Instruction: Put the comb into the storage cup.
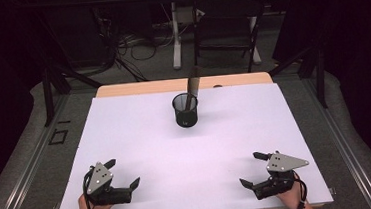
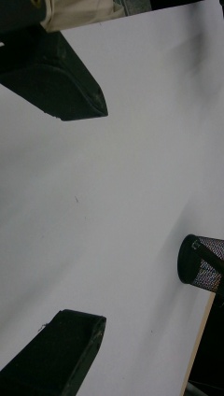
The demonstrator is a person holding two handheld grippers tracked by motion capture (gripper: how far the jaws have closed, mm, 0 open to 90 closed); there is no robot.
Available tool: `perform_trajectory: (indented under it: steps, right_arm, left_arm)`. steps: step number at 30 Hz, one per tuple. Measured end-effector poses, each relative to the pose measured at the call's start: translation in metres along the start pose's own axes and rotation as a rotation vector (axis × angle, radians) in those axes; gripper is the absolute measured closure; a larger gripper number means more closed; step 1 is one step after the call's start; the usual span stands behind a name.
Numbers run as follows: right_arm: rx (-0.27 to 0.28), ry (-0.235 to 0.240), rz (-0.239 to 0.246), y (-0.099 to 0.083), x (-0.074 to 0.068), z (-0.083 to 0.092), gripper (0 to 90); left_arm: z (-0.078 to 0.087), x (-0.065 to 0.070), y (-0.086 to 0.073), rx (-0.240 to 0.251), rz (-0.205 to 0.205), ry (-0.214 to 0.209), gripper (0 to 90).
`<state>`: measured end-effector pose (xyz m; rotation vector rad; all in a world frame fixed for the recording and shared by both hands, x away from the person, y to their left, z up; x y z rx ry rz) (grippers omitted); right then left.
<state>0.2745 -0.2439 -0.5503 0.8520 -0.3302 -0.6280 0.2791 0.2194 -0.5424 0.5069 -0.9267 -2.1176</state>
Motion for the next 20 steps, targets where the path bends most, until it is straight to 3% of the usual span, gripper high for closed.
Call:
perform_trajectory:
  steps: [9,20]
  right_arm:
    - [0.004,-0.001,-0.002,-0.0001,0.0005,0.0004,0.9]
    - [0.006,0.000,-0.006,-0.0007,0.0025,0.0005,0.0]
  left_arm:
    - [-0.0031,0.0013,-0.0053,-0.012,-0.031,0.007,0.0]
    - [-0.0084,0.0002,-0.0056,-0.026,-0.016,-0.032,0.0]
Point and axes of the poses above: each handheld gripper's, and its own axes: z roughly backward along the jaws, y roughly out of its top, x roughly to its right, the point moved 3 cm from there along -z, roughly forward along the jaws, and after that the axes turned 13 degrees about -x, right-handed, at the moved point
